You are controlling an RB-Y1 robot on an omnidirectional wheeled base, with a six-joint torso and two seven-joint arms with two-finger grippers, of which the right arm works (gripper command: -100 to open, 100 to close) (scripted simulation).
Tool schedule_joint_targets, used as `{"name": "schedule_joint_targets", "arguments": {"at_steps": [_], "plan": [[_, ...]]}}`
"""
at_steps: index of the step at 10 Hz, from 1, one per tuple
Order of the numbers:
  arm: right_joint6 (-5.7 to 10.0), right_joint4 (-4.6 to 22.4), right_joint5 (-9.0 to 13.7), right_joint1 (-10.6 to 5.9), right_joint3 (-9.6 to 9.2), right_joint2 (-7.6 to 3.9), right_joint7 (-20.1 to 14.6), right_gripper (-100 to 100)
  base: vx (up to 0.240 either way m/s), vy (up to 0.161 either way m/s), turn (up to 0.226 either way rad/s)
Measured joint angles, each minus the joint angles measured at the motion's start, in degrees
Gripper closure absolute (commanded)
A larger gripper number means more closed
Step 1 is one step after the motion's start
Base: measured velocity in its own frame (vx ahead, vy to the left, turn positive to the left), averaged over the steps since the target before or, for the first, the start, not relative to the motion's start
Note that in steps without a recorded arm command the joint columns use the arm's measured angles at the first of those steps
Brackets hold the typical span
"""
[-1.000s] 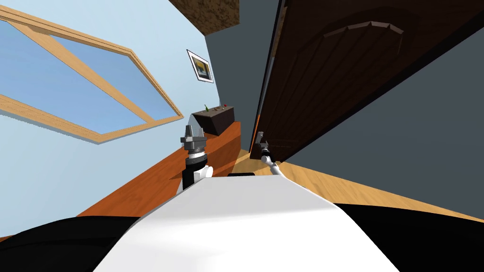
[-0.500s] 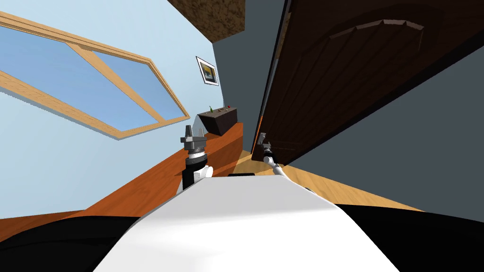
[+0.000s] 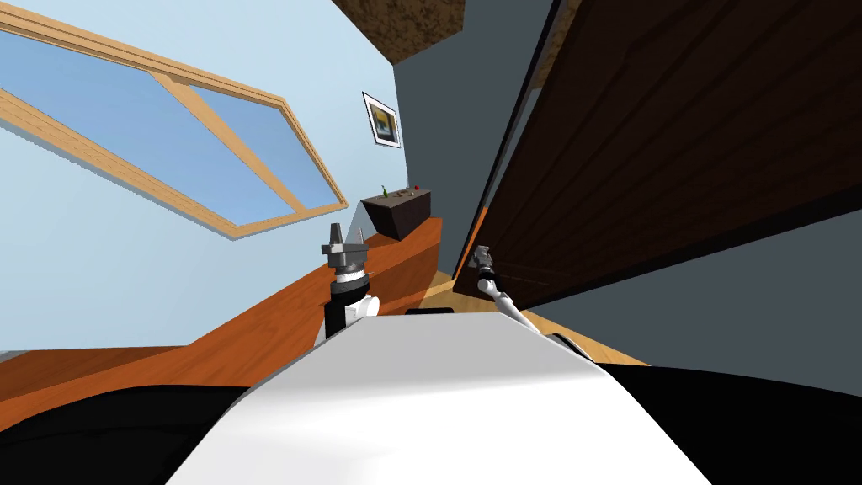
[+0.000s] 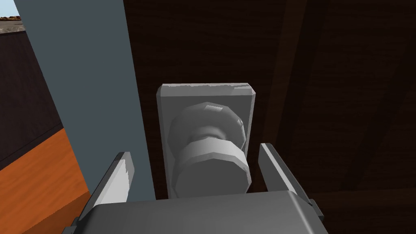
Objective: Pull the door open
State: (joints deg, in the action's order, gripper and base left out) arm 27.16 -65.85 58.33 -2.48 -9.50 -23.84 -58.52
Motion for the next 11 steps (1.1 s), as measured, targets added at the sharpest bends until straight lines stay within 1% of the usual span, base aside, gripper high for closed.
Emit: {"name": "schedule_joint_targets", "arguments": {"at_steps": [1,2,3,8,9,11], "plan": [[0.32,0.0,0.1,0.31,0.22,-0.54,-0.9,-100,0.022,-0.004,-0.020],[-0.01,-0.8,0.3,0.74,0.67,-0.42,-0.5,-100,0.000,0.000,0.000],[-0.12,-0.9,0.3,0.77,0.72,-0.41,-0.3,100,0.000,0.000,0.000],[-0.08,-0.7,0.3,0.76,0.66,-0.47,-0.4,100,0.000,0.000,0.000],[-0.07,-0.7,0.3,0.76,0.67,-0.47,-0.5,100,-0.142,-0.010,0.114],[0.35,-1.3,0.3,0.96,-0.11,-1.74,-1.6,100,-0.220,-0.078,0.163]]}}
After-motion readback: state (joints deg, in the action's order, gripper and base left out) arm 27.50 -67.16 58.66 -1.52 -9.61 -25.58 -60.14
